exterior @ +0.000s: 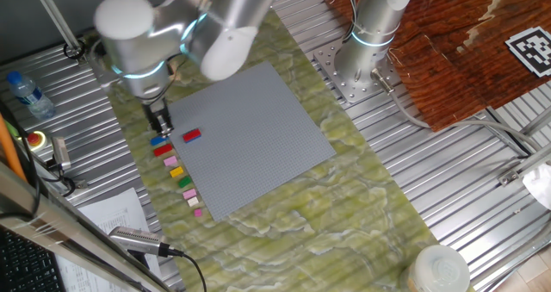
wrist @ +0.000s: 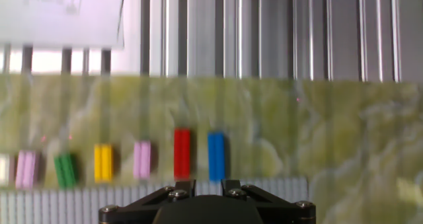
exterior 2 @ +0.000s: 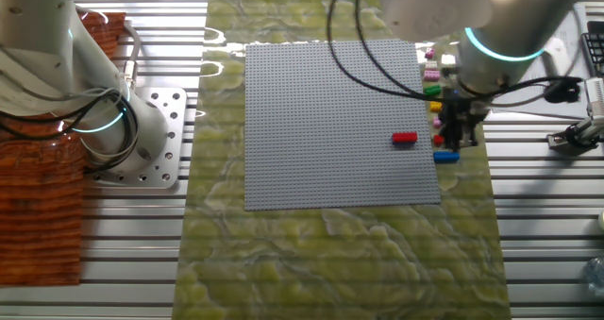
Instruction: Stack small Lego blocks one on top of the other
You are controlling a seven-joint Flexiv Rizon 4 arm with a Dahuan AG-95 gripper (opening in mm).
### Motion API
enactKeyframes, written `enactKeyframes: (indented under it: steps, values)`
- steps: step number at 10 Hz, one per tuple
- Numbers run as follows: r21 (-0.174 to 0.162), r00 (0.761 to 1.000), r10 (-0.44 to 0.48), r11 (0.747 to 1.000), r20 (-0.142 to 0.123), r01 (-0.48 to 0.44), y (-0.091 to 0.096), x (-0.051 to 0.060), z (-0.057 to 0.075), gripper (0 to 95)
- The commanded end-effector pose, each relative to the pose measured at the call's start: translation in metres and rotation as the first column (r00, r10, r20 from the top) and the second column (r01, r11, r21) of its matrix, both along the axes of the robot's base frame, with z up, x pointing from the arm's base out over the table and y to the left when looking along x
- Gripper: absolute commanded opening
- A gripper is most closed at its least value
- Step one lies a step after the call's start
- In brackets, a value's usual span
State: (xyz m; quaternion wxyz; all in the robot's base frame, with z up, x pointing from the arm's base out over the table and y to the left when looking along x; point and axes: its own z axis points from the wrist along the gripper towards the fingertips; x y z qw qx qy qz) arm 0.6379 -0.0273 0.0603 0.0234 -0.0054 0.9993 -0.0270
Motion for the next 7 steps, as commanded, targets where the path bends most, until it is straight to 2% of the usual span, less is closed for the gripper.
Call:
enactKeyframes:
  steps: [1, 2, 4, 7]
  values:
    - [0.0, 1.0, 0.005, 1.0, -0.001, -0.005, 0.002, -0.001, 0.006, 0.0]
    - [0.008, 1.0, -0.001, 1.0, 0.003, 0.001, 0.002, -0.001, 0.007, 0.0]
    - [0.017, 1.0, -0.002, 1.0, -0.013, 0.002, 0.002, -0.002, 0.012, 0.0]
    - [0.018, 1.0, 0.011, 1.0, -0.007, -0.011, 0.003, -0.008, 0.018, 0.0]
